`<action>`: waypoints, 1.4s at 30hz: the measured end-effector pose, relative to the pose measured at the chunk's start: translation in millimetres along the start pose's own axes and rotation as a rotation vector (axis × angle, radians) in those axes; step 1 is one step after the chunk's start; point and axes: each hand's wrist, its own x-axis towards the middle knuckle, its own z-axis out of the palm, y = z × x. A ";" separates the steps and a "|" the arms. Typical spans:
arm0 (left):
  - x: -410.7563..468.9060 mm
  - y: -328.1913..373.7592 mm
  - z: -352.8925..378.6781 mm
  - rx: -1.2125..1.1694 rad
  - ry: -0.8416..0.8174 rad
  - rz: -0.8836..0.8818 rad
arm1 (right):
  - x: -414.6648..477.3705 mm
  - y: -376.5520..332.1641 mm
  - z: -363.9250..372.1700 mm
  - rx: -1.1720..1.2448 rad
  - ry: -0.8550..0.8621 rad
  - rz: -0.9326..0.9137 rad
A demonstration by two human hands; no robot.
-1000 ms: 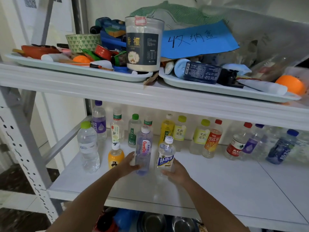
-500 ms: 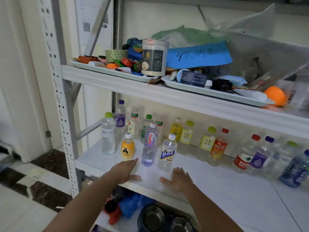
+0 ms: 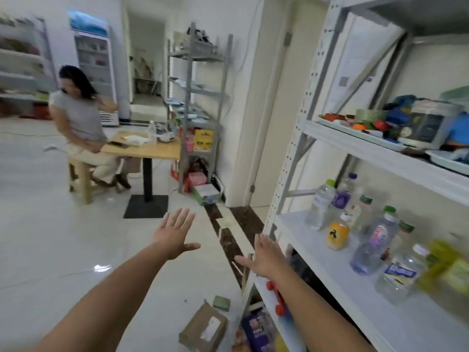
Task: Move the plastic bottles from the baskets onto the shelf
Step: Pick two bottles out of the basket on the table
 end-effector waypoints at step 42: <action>-552.1 -436.4 129.3 -0.354 -0.209 -1.488 | -87.4 -803.7 126.3 -0.139 -0.258 -1.392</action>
